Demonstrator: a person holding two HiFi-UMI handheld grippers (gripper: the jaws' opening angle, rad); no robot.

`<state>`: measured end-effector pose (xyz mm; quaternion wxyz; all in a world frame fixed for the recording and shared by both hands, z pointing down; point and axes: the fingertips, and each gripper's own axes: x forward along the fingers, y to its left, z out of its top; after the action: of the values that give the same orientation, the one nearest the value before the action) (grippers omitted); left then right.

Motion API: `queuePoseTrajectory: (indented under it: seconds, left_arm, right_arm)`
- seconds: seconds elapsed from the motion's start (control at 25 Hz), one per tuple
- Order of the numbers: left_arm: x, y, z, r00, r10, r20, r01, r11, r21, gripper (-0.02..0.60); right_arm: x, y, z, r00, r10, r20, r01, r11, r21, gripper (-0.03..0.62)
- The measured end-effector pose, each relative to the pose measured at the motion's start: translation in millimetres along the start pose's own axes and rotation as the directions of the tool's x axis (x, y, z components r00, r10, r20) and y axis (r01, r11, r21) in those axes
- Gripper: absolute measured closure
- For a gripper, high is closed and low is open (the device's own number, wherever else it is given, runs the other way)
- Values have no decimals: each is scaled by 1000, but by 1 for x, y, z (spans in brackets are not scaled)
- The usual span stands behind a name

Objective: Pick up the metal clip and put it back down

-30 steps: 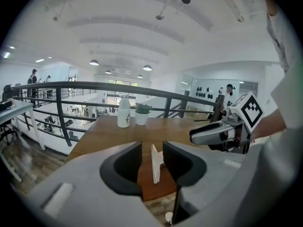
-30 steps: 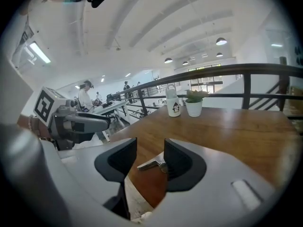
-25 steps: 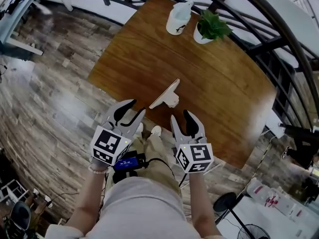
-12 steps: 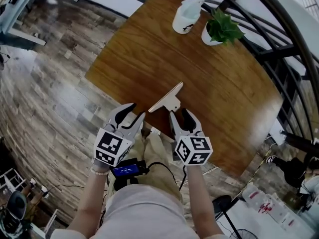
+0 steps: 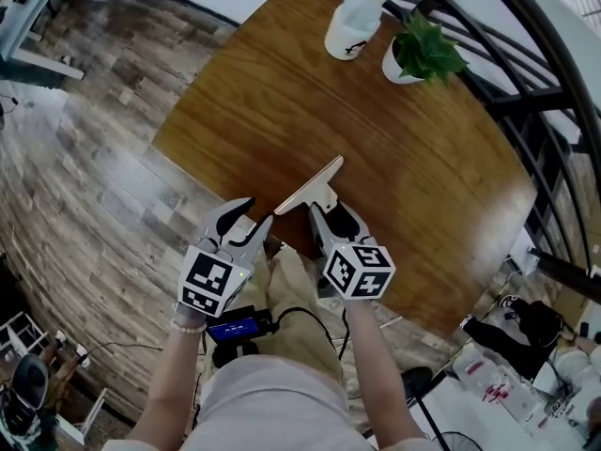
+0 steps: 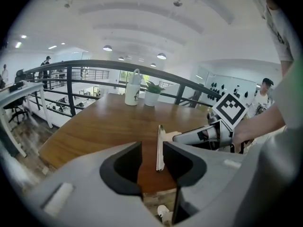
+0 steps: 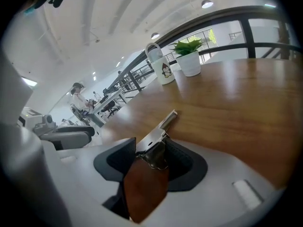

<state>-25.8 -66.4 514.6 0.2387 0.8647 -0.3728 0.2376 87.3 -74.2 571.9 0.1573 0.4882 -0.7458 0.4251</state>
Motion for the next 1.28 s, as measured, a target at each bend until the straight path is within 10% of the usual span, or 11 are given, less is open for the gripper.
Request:
queuePoseTrajectory:
  seconds: [0.6,1.28]
  left_arm:
    - [9,0,-18,998,-21,-51,20,1000,-13,454]
    - [26,-25,-30,985,-145,-92,144,989,-25,413]
  right_arm:
    - [2,-3,10,988,65,142,-116,915,386,528]
    - [-4,-2,25,970,67,234,-178,850,496,543]
